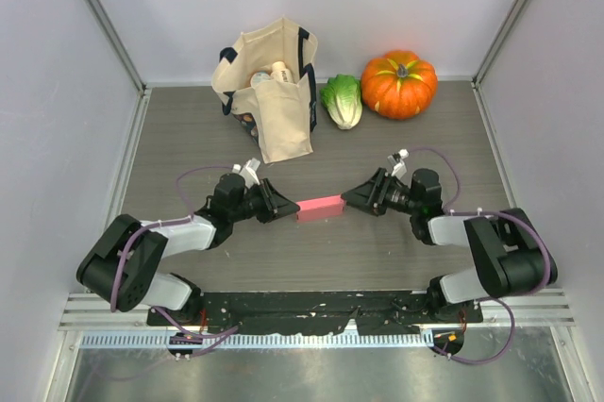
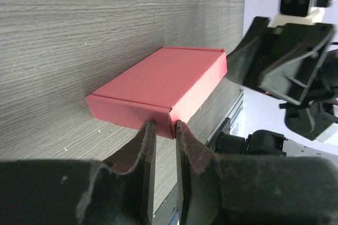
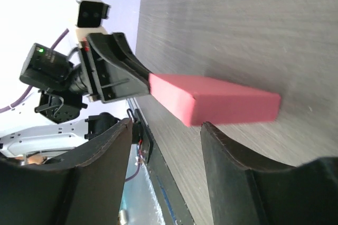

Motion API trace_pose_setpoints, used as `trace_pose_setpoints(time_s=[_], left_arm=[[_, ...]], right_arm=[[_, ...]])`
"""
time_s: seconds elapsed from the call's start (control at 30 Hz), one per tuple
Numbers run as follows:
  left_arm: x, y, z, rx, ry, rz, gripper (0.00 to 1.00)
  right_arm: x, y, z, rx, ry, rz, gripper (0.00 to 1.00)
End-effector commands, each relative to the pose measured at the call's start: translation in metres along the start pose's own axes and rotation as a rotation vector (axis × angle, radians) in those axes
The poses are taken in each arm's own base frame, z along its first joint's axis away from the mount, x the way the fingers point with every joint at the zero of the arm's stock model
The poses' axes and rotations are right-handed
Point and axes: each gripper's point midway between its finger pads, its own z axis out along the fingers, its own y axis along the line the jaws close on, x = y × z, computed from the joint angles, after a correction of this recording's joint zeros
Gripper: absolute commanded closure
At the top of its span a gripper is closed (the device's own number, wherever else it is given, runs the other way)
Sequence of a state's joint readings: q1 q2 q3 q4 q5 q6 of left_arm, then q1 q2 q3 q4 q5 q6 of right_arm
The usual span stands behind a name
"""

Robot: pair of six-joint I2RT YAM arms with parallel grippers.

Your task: Fold the paper box

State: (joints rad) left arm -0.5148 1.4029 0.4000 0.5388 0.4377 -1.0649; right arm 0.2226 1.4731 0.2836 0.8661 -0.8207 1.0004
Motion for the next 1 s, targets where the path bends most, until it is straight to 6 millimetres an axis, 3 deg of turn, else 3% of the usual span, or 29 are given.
trace_pose_setpoints(time_s=[0.0,0.1,0.2,0.33,0.43,0.6,0.63,0.67,0.7,0.73,0.8,0.9,0.93,0.97], left_arm=[[0.028,0.07,-0.011,-0.268,0.073,-0.035,0.82],[0.026,0.071,-0.011,-0.275,0.068,-0.027,0.83],[0.027,0.075,-0.01,-0.287,0.071,-0.03,0.83],[0.032,0.087,-0.012,-0.32,0.073,-0.027,0.86],[0.036,0.095,-0.014,-0.342,0.079,-0.025,0.88],[0.031,0.092,-0.017,-0.35,0.061,0.001,0.9],[0.032,0.095,-0.02,-0.372,0.069,0.004,0.9],[0.031,0.094,-0.022,-0.381,0.069,0.016,0.9],[0.02,0.083,-0.024,-0.364,0.044,0.07,0.9],[0.02,0.089,-0.033,-0.421,0.046,0.08,0.89],[0.005,0.075,-0.042,-0.43,0.006,0.149,0.85],[-0.014,0.043,-0.066,-0.416,-0.07,0.214,0.66],[-0.018,0.03,-0.081,-0.402,-0.098,0.233,0.53],[-0.022,0.021,-0.089,-0.393,-0.125,0.245,0.5]], right_arm=[[-0.027,0.027,0.002,-0.005,-0.032,-0.154,0.39],[-0.031,0.02,0.008,0.012,-0.016,-0.152,0.4],[-0.024,-0.007,0.014,0.045,-0.009,-0.113,0.44],[-0.005,-0.028,0.012,0.019,-0.023,-0.035,0.6],[0.004,-0.036,0.009,0.017,-0.031,0.009,0.64],[-0.008,-0.025,0.007,0.032,-0.067,-0.044,0.63],[-0.006,-0.034,0.007,0.1,-0.037,-0.005,0.61],[-0.008,-0.039,0.005,0.145,-0.03,-0.076,0.59],[-0.015,-0.045,0.002,0.21,-0.05,-0.093,0.54],[-0.02,-0.04,-0.004,0.273,-0.045,-0.105,0.52],[-0.038,-0.047,-0.017,0.408,-0.1,-0.196,0.46],[-0.05,-0.041,-0.044,0.583,-0.129,-0.233,0.38],[-0.054,-0.039,-0.057,0.655,-0.154,-0.232,0.36],[-0.056,-0.035,-0.063,0.676,-0.168,-0.238,0.36]])
